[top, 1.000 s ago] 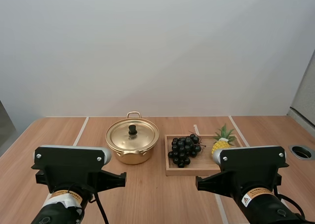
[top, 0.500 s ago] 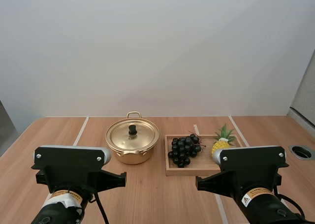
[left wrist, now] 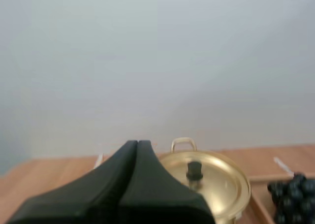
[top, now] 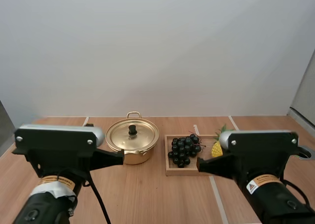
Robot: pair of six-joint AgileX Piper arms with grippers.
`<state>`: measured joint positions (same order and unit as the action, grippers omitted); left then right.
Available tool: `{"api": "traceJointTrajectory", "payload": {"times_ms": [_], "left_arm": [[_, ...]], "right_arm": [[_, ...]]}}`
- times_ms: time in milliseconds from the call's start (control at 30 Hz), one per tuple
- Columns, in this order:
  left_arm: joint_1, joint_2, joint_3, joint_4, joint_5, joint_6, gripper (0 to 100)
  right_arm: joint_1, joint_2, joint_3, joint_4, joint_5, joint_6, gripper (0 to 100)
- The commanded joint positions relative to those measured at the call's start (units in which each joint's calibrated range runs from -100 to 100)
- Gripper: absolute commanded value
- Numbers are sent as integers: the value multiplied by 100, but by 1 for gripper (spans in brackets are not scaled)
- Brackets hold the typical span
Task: Open the pot, put the grape inside, and close it
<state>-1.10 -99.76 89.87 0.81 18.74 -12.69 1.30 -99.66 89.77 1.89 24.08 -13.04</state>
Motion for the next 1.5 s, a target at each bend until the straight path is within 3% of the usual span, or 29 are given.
{"api": "traceJointTrajectory", "payload": {"times_ms": [0, 167, 400, 867, 1100, 1467], "left_arm": [[1, -24, -662, -81, -185, 18, 0], [1, -24, -1764, 76, -3, 18, 0], [1, -24, -3169, 76, 1118, 18, 0], [1, -24, -4206, 76, 1223, 18, 0], [1, 1311, -4735, 76, 1270, 21, 0], [1, 4047, -7011, 76, 2724, 58, 0]], "right_arm": [[-25, -34, -831, -3, -8, 0, 0], [-25, -34, -2402, -3, 734, 0, 0], [-25, -34, -3828, -3, 809, 0, 0], [-25, 11, -4616, -3, 895, 0, 0], [-25, 1356, -5004, -3, 754, 0, 0], [-25, 3778, -7027, -29, 1742, 0, 0]]}}
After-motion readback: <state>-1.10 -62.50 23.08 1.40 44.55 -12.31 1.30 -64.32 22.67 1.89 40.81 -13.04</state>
